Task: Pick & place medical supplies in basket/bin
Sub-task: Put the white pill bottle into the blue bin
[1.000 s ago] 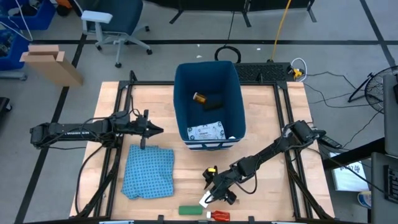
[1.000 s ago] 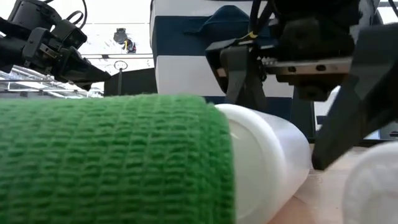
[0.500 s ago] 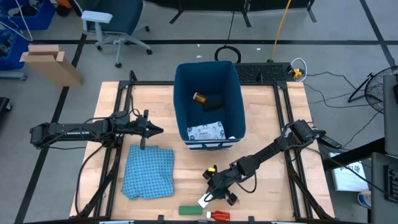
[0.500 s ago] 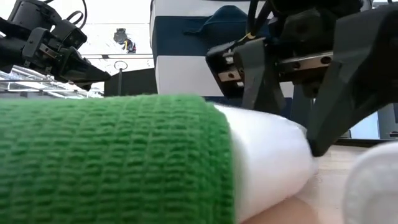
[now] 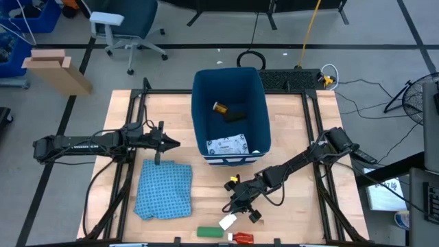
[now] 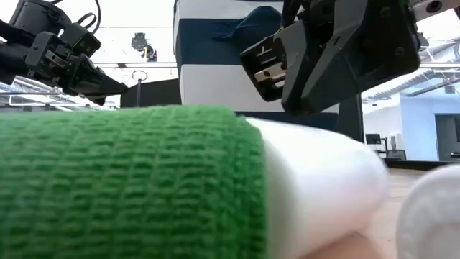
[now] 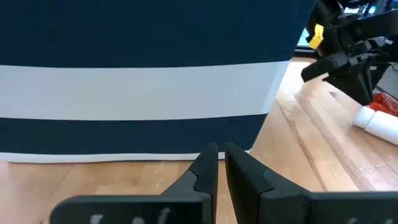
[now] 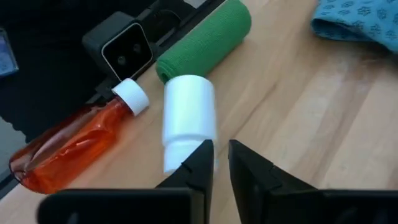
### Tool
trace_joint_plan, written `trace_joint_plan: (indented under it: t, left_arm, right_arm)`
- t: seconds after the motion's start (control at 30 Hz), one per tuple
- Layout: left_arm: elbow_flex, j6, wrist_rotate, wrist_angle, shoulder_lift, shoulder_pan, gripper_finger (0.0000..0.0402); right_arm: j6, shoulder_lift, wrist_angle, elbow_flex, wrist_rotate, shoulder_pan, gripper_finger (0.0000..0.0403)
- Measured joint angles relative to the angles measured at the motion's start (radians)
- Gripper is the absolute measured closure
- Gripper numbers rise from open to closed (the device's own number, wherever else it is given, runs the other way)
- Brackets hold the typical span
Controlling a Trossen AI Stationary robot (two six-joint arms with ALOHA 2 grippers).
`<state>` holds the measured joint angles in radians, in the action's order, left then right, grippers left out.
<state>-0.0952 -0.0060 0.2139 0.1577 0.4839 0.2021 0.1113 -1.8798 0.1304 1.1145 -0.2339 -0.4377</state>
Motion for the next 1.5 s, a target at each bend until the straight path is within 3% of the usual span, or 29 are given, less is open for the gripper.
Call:
trace_joint_plan:
  t: [0.13, 0.27, 0.43, 0.63, 0.73, 1.13, 1.5]
  left_arm:
    - [0.000, -0.005, 0.019, -0.006, 0.000, 0.000, 0.0369]
    - [0.000, -0.016, 0.040, -0.006, 0.000, 0.000, 0.0369]
    - [0.000, -0.022, 0.040, -0.005, 0.000, 0.000, 0.0369]
    - [0.000, -0.035, 0.047, -0.006, 0.000, 0.000, 0.0369]
    - [0.000, -0.045, 0.048, -0.004, 0.000, 0.000, 0.0369]
    - [0.000, -0.093, 0.048, -0.002, 0.000, -0.001, 0.0369]
    - [0.000, -0.078, 0.050, -0.009, 0.000, -0.001, 0.0369]
  right_arm:
    - [-0.002, 0.035, -0.003, -0.005, 0.018, 0.002, 0.0372]
    - [-0.026, 0.083, 0.043, -0.004, 0.057, -0.001, 0.0339]
    - [-0.130, 0.085, 0.075, 0.010, 0.086, -0.054, 0.0246]
    - [-0.190, 0.013, 0.067, 0.032, 0.343, -0.150, 0.0111]
    - [-0.246, -0.018, 0.084, 0.053, 0.417, -0.179, 0.0074]
    - [-0.425, -0.208, 0.070, 0.157, 0.471, -0.203, 0.0082]
    - [-0.400, -0.225, 0.015, 0.154, 0.463, -0.160, 0.0097]
